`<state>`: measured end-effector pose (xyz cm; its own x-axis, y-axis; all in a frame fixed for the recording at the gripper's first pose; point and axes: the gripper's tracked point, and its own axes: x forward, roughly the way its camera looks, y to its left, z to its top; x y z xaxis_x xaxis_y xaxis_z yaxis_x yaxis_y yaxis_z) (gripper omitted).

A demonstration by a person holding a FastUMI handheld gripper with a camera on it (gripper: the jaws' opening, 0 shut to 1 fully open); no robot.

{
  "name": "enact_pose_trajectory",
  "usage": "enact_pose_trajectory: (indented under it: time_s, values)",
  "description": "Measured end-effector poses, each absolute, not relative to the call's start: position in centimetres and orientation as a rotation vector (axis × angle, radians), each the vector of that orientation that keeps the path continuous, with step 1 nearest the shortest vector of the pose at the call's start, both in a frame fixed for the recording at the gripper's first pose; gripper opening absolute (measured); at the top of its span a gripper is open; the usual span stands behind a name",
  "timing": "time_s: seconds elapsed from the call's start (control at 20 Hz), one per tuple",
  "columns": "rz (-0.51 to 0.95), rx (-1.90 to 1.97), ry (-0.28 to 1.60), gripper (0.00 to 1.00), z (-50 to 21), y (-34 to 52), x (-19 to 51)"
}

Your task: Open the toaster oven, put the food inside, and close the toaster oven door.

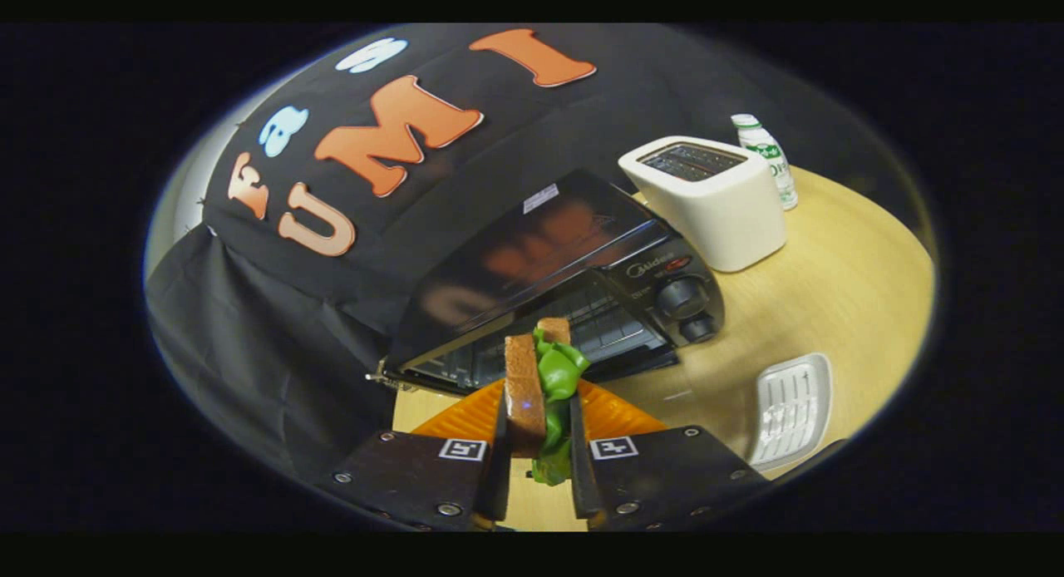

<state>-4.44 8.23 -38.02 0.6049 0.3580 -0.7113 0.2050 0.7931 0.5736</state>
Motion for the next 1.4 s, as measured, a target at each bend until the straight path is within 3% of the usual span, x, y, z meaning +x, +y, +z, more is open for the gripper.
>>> enact_pose_trajectory:
  time_s: [0.65,1.4]
  values:
    - [0.045,1.008,0.806,0.31,-42.2,13.1,-0.6]
    - [-0.109,0.982,0.629,0.31,-46.0,13.7,4.5]
